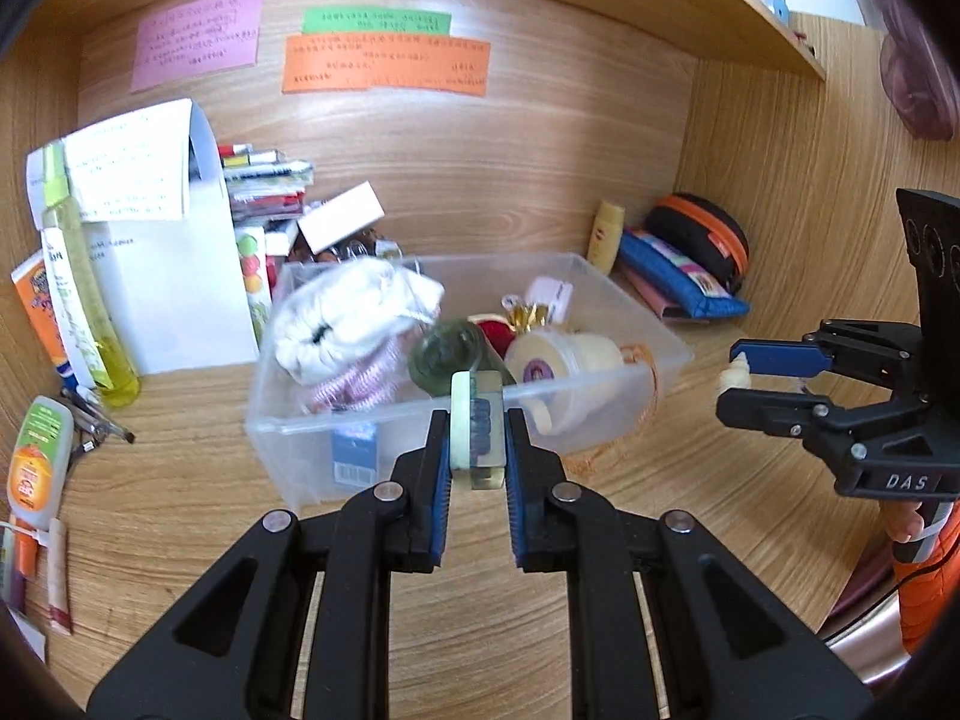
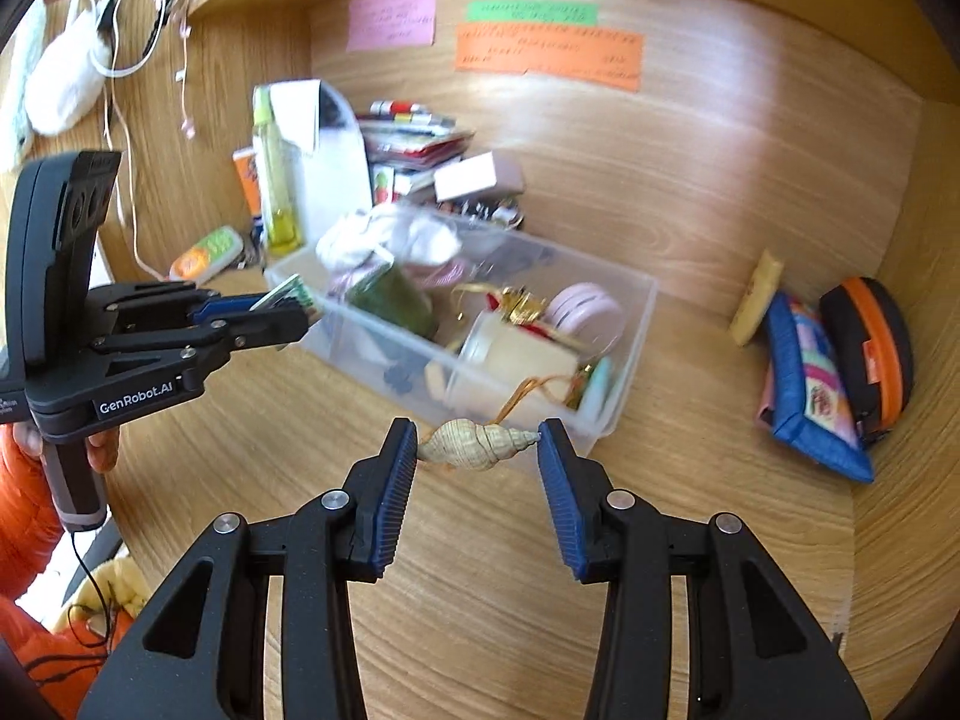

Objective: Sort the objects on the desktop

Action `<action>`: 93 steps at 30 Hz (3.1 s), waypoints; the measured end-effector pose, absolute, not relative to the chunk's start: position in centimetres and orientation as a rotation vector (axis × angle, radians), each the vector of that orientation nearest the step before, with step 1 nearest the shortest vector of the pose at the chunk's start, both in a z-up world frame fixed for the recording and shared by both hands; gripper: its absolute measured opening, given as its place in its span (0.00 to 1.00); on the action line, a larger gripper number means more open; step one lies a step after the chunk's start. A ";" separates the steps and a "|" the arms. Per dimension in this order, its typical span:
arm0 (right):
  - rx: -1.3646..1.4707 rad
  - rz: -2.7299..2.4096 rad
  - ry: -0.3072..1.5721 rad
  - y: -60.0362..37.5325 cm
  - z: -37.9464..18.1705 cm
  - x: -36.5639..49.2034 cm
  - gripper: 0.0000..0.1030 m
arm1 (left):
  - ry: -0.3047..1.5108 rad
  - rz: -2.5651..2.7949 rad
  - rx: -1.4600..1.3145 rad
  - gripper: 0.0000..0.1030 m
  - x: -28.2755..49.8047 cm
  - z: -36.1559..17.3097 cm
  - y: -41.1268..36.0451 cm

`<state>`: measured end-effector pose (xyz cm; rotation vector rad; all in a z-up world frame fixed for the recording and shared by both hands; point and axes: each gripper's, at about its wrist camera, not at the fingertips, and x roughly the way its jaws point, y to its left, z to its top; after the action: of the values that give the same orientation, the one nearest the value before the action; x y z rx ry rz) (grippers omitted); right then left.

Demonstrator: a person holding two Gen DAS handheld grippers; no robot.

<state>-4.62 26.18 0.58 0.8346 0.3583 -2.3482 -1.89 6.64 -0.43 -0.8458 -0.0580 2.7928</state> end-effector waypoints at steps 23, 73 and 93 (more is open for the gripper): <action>0.852 -2.388 0.268 24.8 2.3 -11.9 0.37 | -0.038 2.775 -0.771 0.15 -8.4 3.1 9.0; 0.831 -2.536 0.369 22.3 -1.8 -14.6 0.69 | -0.035 2.884 -0.819 0.56 -11.0 0.5 8.3; 0.733 -2.616 0.314 23.7 1.9 -10.7 0.94 | 0.105 3.015 -0.543 0.95 -3.6 3.9 7.6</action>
<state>-10.69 23.73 1.88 0.7335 0.3145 -2.6165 -3.63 7.56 3.94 -0.5434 0.1051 3.0153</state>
